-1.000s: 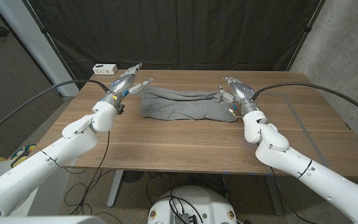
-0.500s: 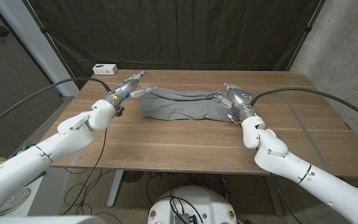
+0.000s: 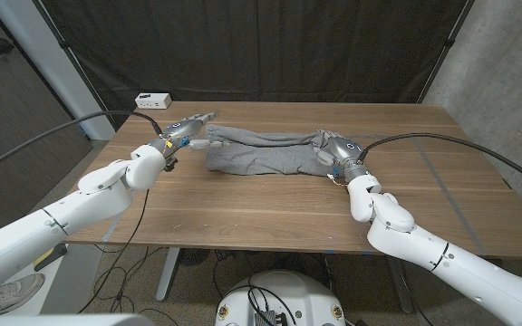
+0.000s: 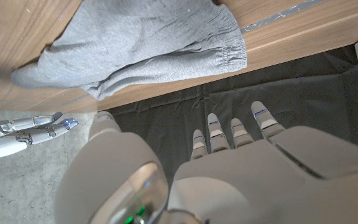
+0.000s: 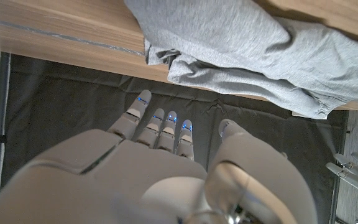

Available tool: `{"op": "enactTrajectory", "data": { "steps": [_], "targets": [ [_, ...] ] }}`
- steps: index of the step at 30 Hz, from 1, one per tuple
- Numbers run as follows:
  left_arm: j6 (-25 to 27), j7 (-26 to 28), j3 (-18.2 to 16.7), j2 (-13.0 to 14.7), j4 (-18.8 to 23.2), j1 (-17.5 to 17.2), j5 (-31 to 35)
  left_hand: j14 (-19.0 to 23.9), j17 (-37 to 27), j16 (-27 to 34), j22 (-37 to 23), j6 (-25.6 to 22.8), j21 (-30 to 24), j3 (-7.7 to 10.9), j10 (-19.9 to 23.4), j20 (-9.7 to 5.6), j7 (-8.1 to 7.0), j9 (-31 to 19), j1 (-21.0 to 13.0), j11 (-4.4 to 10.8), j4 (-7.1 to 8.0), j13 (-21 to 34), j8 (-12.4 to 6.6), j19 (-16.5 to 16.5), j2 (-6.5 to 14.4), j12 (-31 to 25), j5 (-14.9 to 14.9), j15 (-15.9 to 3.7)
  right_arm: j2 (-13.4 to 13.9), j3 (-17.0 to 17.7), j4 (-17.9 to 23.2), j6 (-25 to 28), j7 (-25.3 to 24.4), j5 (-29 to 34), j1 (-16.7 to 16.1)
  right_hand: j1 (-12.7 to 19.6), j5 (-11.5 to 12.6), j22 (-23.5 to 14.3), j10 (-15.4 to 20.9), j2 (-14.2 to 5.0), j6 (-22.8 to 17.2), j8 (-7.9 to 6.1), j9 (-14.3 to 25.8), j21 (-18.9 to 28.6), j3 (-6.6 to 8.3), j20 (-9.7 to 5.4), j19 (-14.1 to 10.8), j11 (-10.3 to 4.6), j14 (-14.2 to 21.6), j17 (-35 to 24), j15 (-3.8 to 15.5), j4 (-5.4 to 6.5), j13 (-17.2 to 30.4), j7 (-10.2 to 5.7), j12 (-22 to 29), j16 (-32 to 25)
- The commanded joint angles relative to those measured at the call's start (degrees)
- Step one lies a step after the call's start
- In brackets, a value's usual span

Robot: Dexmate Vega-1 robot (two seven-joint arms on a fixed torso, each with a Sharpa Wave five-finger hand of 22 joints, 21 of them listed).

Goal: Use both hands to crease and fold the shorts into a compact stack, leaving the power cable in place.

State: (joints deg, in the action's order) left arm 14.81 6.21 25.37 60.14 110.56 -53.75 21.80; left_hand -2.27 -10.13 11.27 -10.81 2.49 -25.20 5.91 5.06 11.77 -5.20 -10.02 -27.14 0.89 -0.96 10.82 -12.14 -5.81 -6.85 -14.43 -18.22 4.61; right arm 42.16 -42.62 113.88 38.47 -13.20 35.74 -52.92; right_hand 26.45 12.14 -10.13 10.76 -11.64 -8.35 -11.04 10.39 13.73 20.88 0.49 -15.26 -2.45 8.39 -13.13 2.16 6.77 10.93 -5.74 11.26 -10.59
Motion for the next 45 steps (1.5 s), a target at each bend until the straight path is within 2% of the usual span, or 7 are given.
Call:
{"op": "enactTrajectory", "data": {
  "steps": [1,5,9,15,20,27,45],
  "targets": [
    [4.1,-2.4,1.5,2.5,2.3,0.0,5.3,1.0,0.0,0.2,-0.1,-1.7,-0.2,-0.37,1.4,0.11,1.11,-0.3,-4.3,-0.01,-2.36,0.3,-0.42,2.6,-1.0,0.0,-1.9,0.99,-0.4,-2.2,-0.7,0.9,1.4,0.9,0.7,1.4,0.3,0.0,1.8,-0.01,-3.4,-1.15,0.3,-0.5,2.34,-0.48,-0.4,-0.67,1.1,0.7,3.81,-0.27,0.0,0.81,0.5,-0.6],
    [4.9,-2.7,2.1,2.6,2.5,0.1,7.1,2.6,0.0,0.4,-0.2,-4.0,-0.5,-0.99,3.7,0.09,1.38,-0.3,-7.7,1.60,-4.18,0.3,-0.69,4.8,-1.6,-0.4,-3.6,0.57,-0.2,-3.3,-0.6,1.6,3.1,1.8,1.4,2.6,0.3,0.0,2.5,0.04,-5.0,-1.44,0.3,-0.5,3.78,-0.67,-1.0,-0.75,2.1,1.3,3.86,-1.26,0.1,0.89,0.6,-1.0],
    [5.3,-3.3,2.6,2.6,2.4,0.3,8.4,3.2,0.0,0.5,-0.2,-4.8,-0.6,-1.27,4.3,0.15,1.04,-0.4,-8.8,2.13,-4.70,0.3,-0.75,5.6,-1.7,-0.5,-4.2,0.33,-0.4,-2.7,-0.9,0.3,2.0,0.6,0.6,2.9,-0.1,0.0,4.3,0.09,-8.2,-2.21,0.4,-0.6,4.54,-0.82,-1.4,-0.94,3.5,1.3,4.44,-1.49,0.1,0.71,1.0,-1.7],
    [5.4,-3.5,3.3,2.5,2.0,0.7,10.5,4.8,0.0,0.5,-0.2,-8.7,-0.8,-2.36,6.7,-0.09,-1.76,-0.5,-12.6,4.52,-6.25,0.4,-1.12,8.0,-1.5,-0.7,-6.6,-1.27,-0.5,-3.6,-0.8,1.5,2.9,1.5,0.8,3.2,-0.3,0.0,5.3,0.16,-8.8,-2.17,0.4,-0.6,4.89,-0.77,-1.7,-0.90,4.2,1.4,4.62,-1.76,0.1,0.62,1.2,-2.0],
    [5.5,-3.2,4.4,2.1,1.2,1.3,13.4,6.8,0.0,0.7,-0.3,-10.5,-1.0,-3.17,9.8,-0.93,-3.29,-0.5,-14.8,6.31,-6.86,0.4,-1.01,9.8,-1.4,-1.2,-8.0,-3.03,-0.9,-3.8,-1.0,1.8,2.6,1.1,0.2,4.5,-0.4,0.0,6.2,0.07,-8.8,-1.70,0.4,-0.5,6.06,-0.87,-2.7,-1.27,5.5,1.7,5.15,-2.88,0.1,0.50,1.2,-2.4],
    [6.0,-5.1,5.7,1.7,1.2,2.2,16.7,7.7,0.0,0.8,-0.3,-12.0,-1.1,-3.59,11.0,-1.59,-5.01,-0.5,-16.2,6.82,-7.14,0.4,-1.10,10.8,-1.1,-1.3,-8.7,-4.10,-0.6,-4.7,-0.9,2.8,3.9,1.5,0.4,5.3,-0.5,-0.1,6.4,-0.03,-8.8,-1.43,0.4,-0.5,6.86,-1.03,-2.9,-1.69,5.7,1.8,5.49,-3.57,0.1,0.36,1.1,-2.4],
    [6.4,-9.1,7.0,1.2,1.7,3.1,22.3,8.7,0.1,0.4,-0.4,-19.3,-0.8,-4.90,14.3,-2.63,-6.55,-0.6,-19.1,7.25,-7.34,0.4,-2.48,11.6,-0.8,-1.5,-10.1,-5.54,-1.3,-5.0,-1.8,3.0,3.3,-0.4,-0.1,6.0,-1.1,-0.1,8.2,-0.07,-11.2,-1.63,0.4,-0.7,7.68,-1.08,-3.4,-2.11,7.3,1.4,5.82,-3.84,0.2,-0.04,1.2,-3.3]
  ]
}}
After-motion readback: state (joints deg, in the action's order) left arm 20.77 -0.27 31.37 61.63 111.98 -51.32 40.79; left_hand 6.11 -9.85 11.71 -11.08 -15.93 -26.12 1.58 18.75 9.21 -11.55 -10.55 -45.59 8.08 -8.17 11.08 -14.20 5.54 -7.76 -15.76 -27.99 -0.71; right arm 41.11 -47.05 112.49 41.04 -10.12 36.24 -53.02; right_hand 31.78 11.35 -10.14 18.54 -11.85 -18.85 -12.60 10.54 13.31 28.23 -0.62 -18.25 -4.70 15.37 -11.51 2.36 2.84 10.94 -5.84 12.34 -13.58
